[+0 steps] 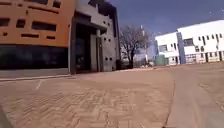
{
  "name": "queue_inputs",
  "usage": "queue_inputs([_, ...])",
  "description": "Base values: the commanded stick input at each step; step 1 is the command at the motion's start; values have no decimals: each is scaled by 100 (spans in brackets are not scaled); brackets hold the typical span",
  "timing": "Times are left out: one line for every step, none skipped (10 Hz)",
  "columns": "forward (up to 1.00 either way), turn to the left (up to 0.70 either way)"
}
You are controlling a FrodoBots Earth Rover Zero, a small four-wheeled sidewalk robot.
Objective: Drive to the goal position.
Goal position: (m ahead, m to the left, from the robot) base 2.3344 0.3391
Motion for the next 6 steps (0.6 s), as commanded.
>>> queue_inputs([70, 0])
queue_inputs([70, 0])
queue_inputs([70, 0])
queue_inputs([70, 0])
queue_inputs([70, 0])
queue_inputs([70, 0])
